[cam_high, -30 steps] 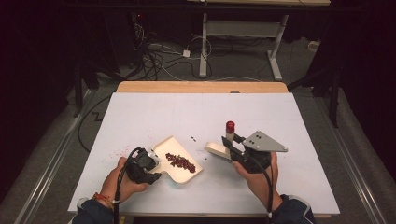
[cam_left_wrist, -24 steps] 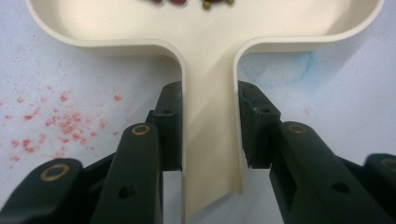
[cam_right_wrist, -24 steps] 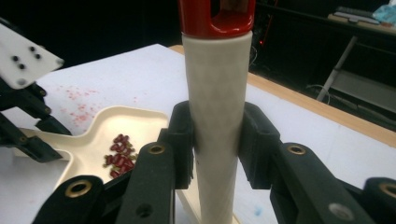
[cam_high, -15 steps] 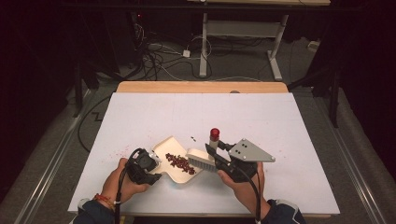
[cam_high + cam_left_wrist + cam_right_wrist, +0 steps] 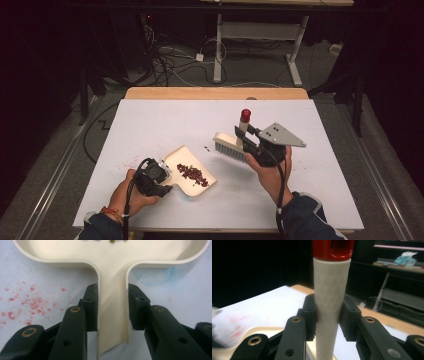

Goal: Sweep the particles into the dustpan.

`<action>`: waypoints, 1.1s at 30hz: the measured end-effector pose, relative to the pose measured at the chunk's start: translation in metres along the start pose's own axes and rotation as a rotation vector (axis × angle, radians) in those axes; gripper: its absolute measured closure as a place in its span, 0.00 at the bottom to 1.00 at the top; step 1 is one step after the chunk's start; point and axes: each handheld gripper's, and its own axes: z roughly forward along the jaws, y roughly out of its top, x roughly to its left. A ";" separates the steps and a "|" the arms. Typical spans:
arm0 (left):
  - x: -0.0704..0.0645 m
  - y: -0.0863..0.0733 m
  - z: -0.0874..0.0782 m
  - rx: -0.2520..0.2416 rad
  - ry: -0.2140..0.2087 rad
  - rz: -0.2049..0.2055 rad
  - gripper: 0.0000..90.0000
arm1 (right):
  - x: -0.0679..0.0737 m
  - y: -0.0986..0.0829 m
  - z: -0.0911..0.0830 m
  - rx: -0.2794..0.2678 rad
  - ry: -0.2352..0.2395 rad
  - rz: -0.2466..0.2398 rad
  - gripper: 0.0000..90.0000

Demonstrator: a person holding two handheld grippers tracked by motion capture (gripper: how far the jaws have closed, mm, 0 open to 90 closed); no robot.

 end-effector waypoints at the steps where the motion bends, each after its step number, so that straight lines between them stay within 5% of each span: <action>1: 0.000 0.000 0.000 -0.004 0.001 -0.003 0.70 | -0.007 0.003 0.014 -0.001 -0.010 0.016 0.77; 6: 0.003 0.000 0.002 -0.021 -0.014 -0.026 0.70 | -0.016 0.001 0.045 0.017 -0.030 0.016 0.77; 10: 0.004 0.001 0.003 -0.022 -0.010 -0.024 0.70 | -0.018 -0.008 0.066 0.045 -0.048 0.068 0.77; 14: 0.004 0.001 0.003 -0.023 -0.012 -0.023 0.70 | -0.009 -0.012 0.074 0.043 -0.052 0.011 0.77; 23: 0.004 0.001 0.004 -0.026 -0.005 -0.029 0.70 | 0.023 -0.016 0.059 0.055 0.067 -0.071 0.77; 33: 0.003 0.001 0.005 -0.023 0.001 -0.032 0.70 | 0.047 -0.012 0.030 0.030 0.216 0.031 0.77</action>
